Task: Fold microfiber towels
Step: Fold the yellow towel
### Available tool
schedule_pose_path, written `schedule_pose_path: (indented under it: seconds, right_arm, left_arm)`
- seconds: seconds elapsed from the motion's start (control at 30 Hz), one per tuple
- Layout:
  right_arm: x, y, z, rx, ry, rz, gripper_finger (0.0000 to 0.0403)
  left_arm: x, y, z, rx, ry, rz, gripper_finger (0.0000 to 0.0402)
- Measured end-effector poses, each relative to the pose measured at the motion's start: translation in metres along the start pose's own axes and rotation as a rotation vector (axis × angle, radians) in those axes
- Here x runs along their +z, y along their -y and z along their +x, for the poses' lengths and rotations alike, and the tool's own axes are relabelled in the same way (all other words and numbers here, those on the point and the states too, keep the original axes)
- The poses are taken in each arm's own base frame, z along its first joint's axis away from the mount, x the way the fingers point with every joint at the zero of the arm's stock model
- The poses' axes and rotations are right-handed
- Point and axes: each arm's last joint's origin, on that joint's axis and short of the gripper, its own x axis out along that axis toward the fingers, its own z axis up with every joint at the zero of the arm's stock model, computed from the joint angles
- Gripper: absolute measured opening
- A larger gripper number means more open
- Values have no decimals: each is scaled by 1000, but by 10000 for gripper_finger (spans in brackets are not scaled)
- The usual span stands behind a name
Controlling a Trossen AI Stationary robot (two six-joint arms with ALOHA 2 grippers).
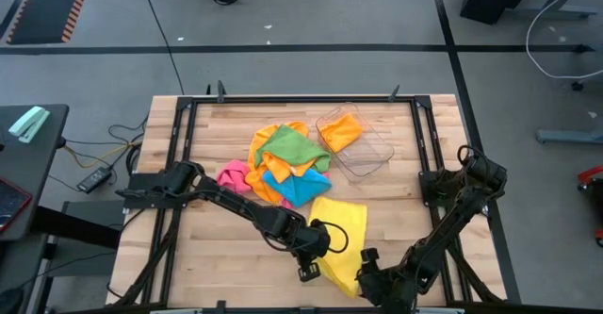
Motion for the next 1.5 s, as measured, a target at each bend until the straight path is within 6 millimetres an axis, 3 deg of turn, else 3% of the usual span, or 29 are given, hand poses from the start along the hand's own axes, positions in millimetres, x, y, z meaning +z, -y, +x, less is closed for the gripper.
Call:
schedule_pose_path:
  seconds: [0.2, 0.4, 0.6, 0.83, 1.03, 1.3, 1.5]
  right_arm:
    - [-5, 0, 11, -38, -13, -197, 209]
    - [-8, 4, 25, -129, 2, -206, 200]
    - [-6, 0, 29, -83, 36, -207, 185]
    - [-6, 1, 33, -106, 59, -142, 172]
    - [-3, 0, 46, -90, 107, -86, 172]
    - [1, 7, 49, -135, 144, 41, 169]
    - [2, 5, 45, -136, 167, 110, 107]
  left_arm:
    - [6, -6, -1, 7, 8, -26, 9]
    - [6, -10, -1, 23, 3, -62, 29]
    - [5, -15, -1, 57, -26, -71, 9]
    - [8, -21, -2, 72, -31, -103, 30]
    - [8, -21, -2, 71, -31, -105, 9]
    - [8, -21, -2, 72, -31, -121, 25]
    - [8, -21, -2, 72, -31, -99, 10]
